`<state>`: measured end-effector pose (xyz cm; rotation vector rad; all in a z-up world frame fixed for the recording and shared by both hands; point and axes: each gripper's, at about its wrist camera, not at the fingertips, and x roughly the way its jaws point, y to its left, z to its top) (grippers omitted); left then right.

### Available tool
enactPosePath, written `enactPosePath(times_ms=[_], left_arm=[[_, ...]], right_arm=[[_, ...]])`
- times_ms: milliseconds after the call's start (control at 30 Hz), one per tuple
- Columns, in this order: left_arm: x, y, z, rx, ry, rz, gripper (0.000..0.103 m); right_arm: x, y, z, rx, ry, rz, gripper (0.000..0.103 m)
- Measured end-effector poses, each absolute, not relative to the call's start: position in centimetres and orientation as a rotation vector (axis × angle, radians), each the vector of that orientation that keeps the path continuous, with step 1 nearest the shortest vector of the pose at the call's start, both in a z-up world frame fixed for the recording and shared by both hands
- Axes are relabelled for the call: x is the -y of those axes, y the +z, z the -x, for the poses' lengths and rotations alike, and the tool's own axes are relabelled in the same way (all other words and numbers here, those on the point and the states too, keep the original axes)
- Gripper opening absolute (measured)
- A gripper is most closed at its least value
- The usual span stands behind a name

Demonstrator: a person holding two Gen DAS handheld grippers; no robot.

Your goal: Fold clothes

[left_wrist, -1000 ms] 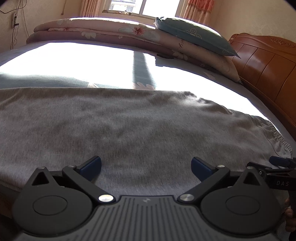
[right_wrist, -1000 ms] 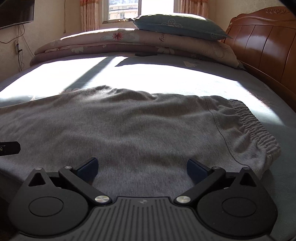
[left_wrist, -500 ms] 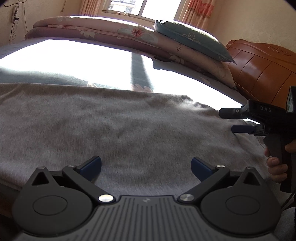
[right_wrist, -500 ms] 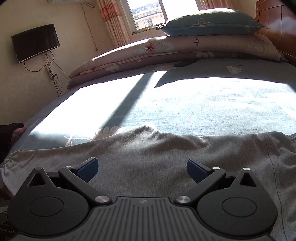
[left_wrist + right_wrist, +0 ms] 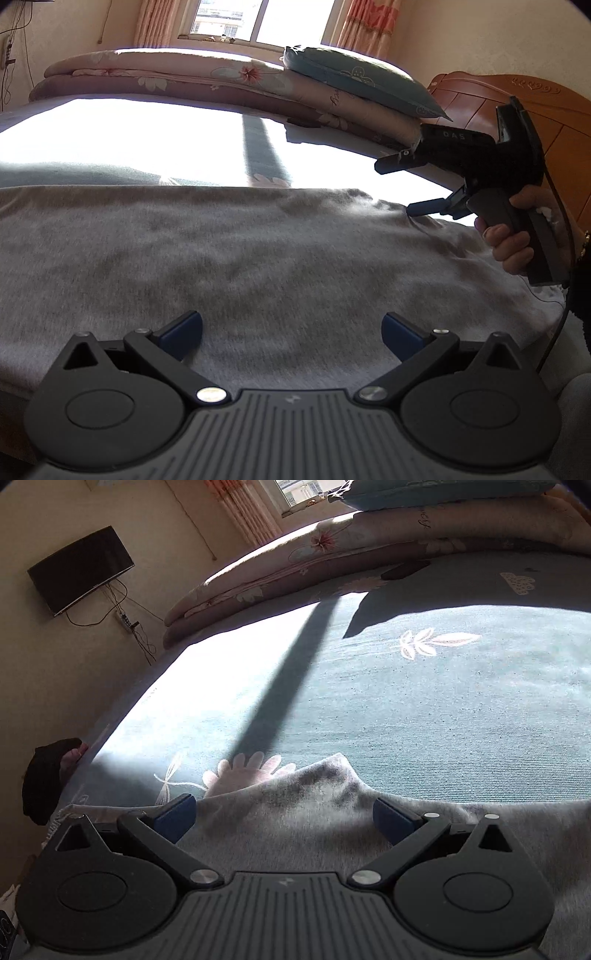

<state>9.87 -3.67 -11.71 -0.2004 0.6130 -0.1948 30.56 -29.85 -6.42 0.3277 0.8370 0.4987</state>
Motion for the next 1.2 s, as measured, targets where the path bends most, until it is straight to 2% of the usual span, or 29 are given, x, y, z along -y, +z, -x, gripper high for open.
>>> enactPosePath(times_ms=[133,333,567,700,833,1033,1200], left_arm=[[3.2,-11.7,-10.0,-0.609,-0.205,0.236,0.102],[2.4,-11.7,-10.0,-0.602,-0.223,0.290,0.102],[3.1,-11.7,-10.0,-0.602,-0.203,0.254,0.102],[3.2,-11.7,-9.9,-0.614,-0.216,0.218,0.102],[2.7,-11.0,-9.5,-0.638,-0.206,0.241,0.102],[-0.9,-5.5,-8.7,-0.630,-0.179,0.306,0.102],[-6.1,3.5,-9.2,-0.638,-0.152,0.336,0.102]], right_arm=[[29.4,-7.9,-32.7,-0.839,0.436,-0.301,0.103],[30.5,-5.3,-29.9,-0.807,0.395,-0.324,0.103],[31.6,-7.4,-28.7,-0.832,0.203,-0.298,0.103],[31.9,-6.0,-23.9,-0.751,0.172,-0.394,0.103],[30.7,-5.4,-16.1,-0.652,0.209,-0.304,0.103],[29.0,-8.3,-11.0,-0.556,0.117,-0.127,0.103],[30.4,-8.4,-12.2,-0.597,0.213,-0.363,0.103]])
